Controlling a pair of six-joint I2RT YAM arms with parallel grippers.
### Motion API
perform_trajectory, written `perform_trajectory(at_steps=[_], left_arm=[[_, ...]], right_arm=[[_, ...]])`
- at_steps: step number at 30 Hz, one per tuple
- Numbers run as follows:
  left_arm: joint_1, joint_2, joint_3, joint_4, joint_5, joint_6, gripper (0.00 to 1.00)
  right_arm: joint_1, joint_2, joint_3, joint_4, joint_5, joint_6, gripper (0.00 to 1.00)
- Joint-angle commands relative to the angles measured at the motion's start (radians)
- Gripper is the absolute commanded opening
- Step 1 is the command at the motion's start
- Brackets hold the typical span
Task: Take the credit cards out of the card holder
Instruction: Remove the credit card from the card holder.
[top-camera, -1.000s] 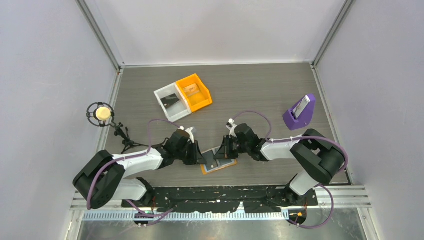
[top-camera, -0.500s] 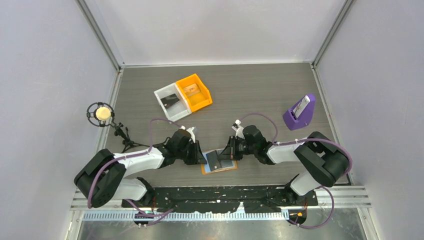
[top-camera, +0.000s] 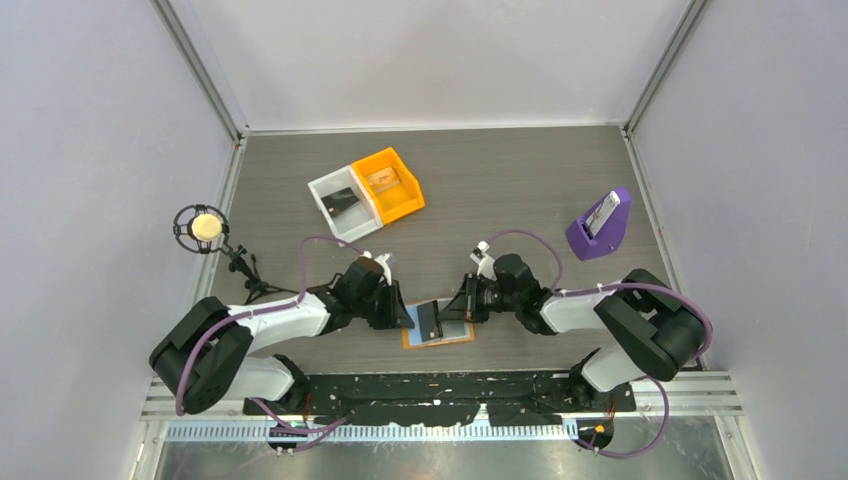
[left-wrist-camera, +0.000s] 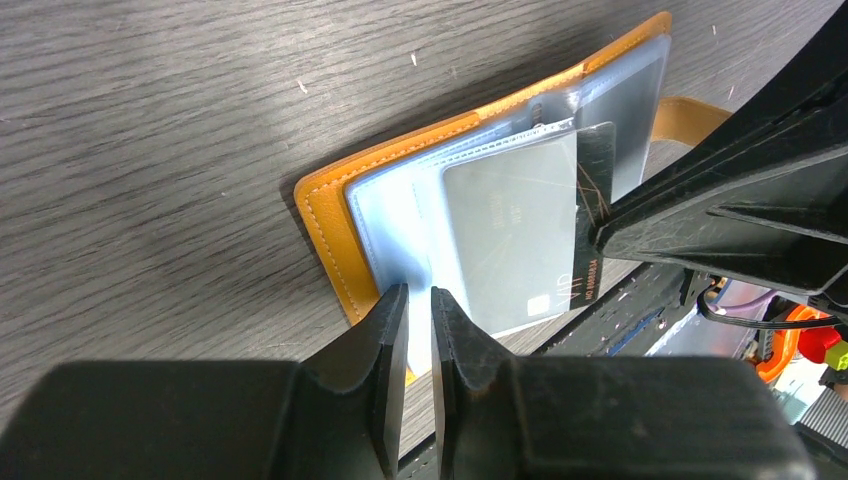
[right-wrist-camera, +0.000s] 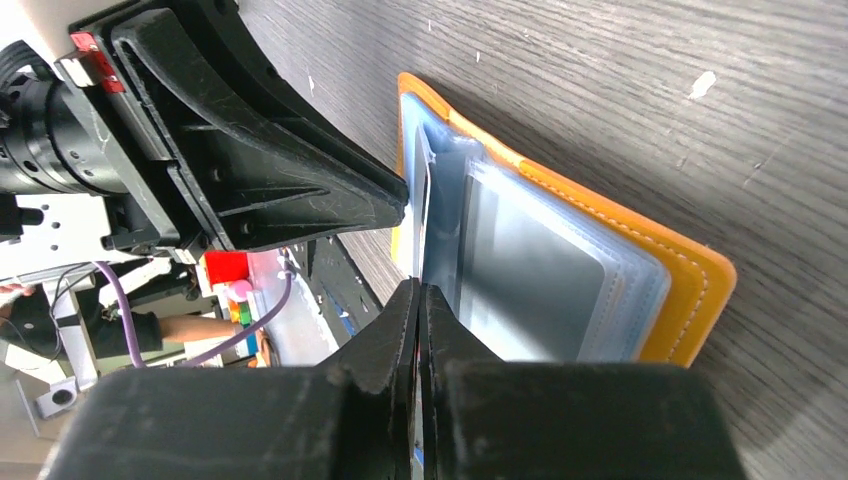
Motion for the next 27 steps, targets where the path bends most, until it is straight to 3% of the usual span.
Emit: perform_trajectory(at_steps=[1, 9, 15, 23, 27], left_arm=[[-0.006, 0.03, -0.001, -0.101, -0.075, 0.042, 0.18], [-0.011, 0.029, 0.006, -0.102, -0.067, 0.042, 0.17], [-0.014, -0.033, 0.074, -0.192, -0.022, 0.053, 0.21], [-0.017, -0.2, 0.194, -0.298, 0.019, 0.051, 0.37], [-0.017, -0.275, 0.224, -0.259, 0.05, 0.006, 0.43]], right_arm=[[-0.011, -0.072, -0.003, 0.019, 0.007, 0.007, 0.05], [-0.018, -0.231, 0.026, -0.234, 0.097, -0.067, 0.05], [-0.035, -0.368, 0.074, -0.468, 0.169, -0.138, 0.05], [-0.036, -0.522, 0.102, -0.527, 0.205, -0.092, 0.05], [-0.036, -0.605, 0.082, -0.483, 0.246, -0.023, 0.05]])
